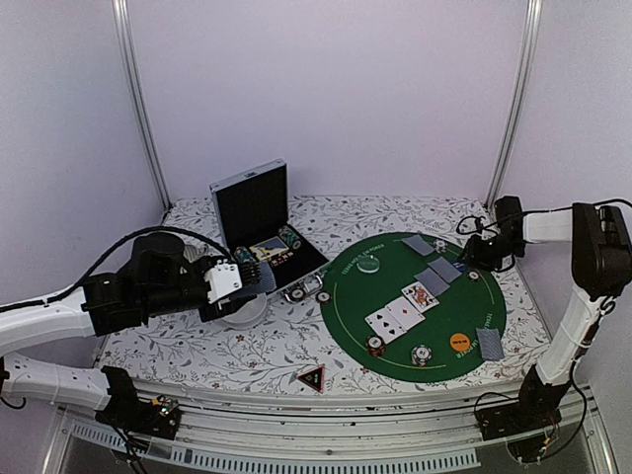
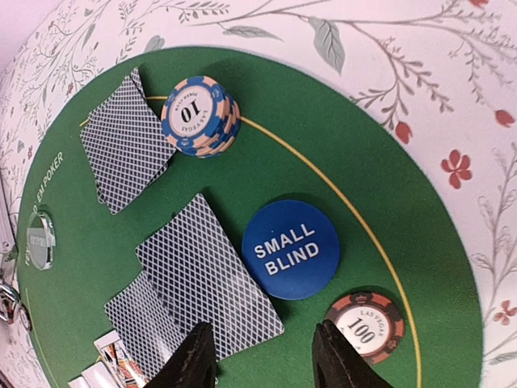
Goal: Distribute texas hold em gaming equipment
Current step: Place the poker card in the community card area, then pick up the all-in button from the center of the board.
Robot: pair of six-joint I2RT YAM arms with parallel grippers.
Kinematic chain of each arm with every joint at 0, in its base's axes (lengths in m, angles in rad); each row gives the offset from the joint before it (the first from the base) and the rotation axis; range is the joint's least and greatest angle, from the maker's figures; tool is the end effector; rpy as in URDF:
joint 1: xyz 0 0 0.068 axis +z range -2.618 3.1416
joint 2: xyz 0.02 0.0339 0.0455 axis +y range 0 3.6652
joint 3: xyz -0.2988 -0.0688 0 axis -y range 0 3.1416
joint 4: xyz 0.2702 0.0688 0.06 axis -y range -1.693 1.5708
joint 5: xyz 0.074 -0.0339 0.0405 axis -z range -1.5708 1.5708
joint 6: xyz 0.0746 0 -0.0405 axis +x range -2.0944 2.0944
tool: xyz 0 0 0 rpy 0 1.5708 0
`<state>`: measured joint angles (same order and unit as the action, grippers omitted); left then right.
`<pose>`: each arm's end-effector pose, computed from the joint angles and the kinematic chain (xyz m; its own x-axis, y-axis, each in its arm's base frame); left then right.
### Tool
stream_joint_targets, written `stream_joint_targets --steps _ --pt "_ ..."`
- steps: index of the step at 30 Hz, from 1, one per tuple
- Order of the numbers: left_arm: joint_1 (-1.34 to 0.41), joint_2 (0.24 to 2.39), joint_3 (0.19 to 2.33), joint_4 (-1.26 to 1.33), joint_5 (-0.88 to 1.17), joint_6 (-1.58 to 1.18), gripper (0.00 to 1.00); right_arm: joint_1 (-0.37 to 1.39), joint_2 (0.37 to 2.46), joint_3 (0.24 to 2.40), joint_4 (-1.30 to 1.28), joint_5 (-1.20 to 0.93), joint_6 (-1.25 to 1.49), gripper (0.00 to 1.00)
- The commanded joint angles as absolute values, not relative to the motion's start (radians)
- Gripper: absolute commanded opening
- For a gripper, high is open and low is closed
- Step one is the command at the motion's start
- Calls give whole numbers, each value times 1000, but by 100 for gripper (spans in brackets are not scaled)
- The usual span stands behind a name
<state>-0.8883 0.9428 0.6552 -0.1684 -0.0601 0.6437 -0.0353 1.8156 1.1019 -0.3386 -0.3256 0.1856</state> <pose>0.1636 -0.1942 0.2708 0.2223 0.6763 -0.7023 0.7591 0.3320 0.5600 0.4082 0.0095 0.1462 -0.8762 0.2059 -0.4358 0.0373 0.9304 0.3645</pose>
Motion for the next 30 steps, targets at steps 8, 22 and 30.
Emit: stream_joint_targets --steps 8,22,30 --pt "-920 1082 820 -349 93 517 54 134 1544 1191 -493 10 159 85" --pt "-1075 1210 835 -239 11 171 51 350 1345 1241 -493 -176 102 99" --pt "-1077 1252 820 -139 38 45 50 408 1298 1156 -376 -489 119 99"
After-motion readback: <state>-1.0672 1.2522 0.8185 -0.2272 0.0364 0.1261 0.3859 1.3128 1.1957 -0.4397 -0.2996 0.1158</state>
